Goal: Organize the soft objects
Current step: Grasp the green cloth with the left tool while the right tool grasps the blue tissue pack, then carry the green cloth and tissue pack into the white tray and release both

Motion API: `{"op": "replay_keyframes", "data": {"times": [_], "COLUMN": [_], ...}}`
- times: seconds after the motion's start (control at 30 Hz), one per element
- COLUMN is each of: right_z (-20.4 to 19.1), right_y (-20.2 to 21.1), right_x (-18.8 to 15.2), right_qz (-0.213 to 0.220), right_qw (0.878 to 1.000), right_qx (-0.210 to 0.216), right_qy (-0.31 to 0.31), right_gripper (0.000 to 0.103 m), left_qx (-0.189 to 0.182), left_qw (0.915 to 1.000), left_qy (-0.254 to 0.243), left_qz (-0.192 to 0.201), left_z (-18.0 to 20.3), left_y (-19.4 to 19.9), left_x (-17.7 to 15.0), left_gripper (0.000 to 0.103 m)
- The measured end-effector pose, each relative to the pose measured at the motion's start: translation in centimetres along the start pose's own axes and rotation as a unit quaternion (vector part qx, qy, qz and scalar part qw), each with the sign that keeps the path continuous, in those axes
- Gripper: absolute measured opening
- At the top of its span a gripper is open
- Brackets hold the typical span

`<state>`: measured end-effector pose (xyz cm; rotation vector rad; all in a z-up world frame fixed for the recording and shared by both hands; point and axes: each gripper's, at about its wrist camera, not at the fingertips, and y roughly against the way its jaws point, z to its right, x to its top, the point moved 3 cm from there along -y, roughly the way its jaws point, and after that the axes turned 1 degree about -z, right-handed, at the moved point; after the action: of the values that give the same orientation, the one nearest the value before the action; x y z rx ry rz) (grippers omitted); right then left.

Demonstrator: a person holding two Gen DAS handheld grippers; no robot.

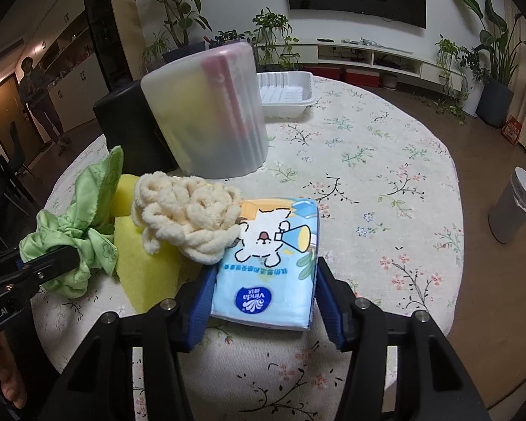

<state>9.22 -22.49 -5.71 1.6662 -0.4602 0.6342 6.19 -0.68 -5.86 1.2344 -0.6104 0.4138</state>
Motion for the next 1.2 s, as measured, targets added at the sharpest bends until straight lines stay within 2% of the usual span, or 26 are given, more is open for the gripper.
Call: {"op": "replay_keyframes", "data": {"times": [0.3, 0.5, 0.7, 0.83, 1.0, 1.1, 1.2], "right_z": [0.8, 1.9, 3.3, 4.4, 7.1, 8.9, 11.0], "right_y": [1.9, 2.9, 3.4, 3.9, 4.2, 4.0, 3.0], "right_x": [-0.2, -0.1, -0.3, 0.4, 2.4, 4.3, 6.8], "right_qz": [-0.002, 0.0, -0.004, -0.002, 0.004, 0.01, 0.01], "right_qw": [0.999, 0.998, 0.997, 0.997, 0.996, 0.994, 0.994], "right_qx": [-0.041, -0.07, -0.078, -0.077, -0.087, -0.101, -0.106], "right_qy": [-0.002, -0.006, -0.015, -0.022, -0.035, -0.028, -0.025], "right_gripper": [0.057, 0.057, 0.057, 0.057, 0.057, 0.057, 0.057], "left_qx": [-0.015, -0.023, -0.026, -0.023, -0.002, 0.007, 0.018], "left_qw": [0.9987, 0.9977, 0.9965, 0.9962, 0.9961, 0.9963, 0.9978], "left_qy": [0.021, 0.041, 0.057, 0.06, 0.061, 0.057, 0.023], "left_qz": [0.045, 0.05, 0.056, 0.058, 0.065, 0.063, 0.06], "left_z": [-2.0, -3.5, -5.4, -7.4, -10.9, -13.3, -13.8], "left_y": [2.9, 3.3, 4.0, 4.5, 4.1, 3.1, 1.9], "left_x": [0.1, 0.1, 0.8, 2.7, 6.0, 9.2, 13.2], "left_gripper": [0.022, 0.022, 0.022, 0.022, 0.022, 0.022, 0.022]}}
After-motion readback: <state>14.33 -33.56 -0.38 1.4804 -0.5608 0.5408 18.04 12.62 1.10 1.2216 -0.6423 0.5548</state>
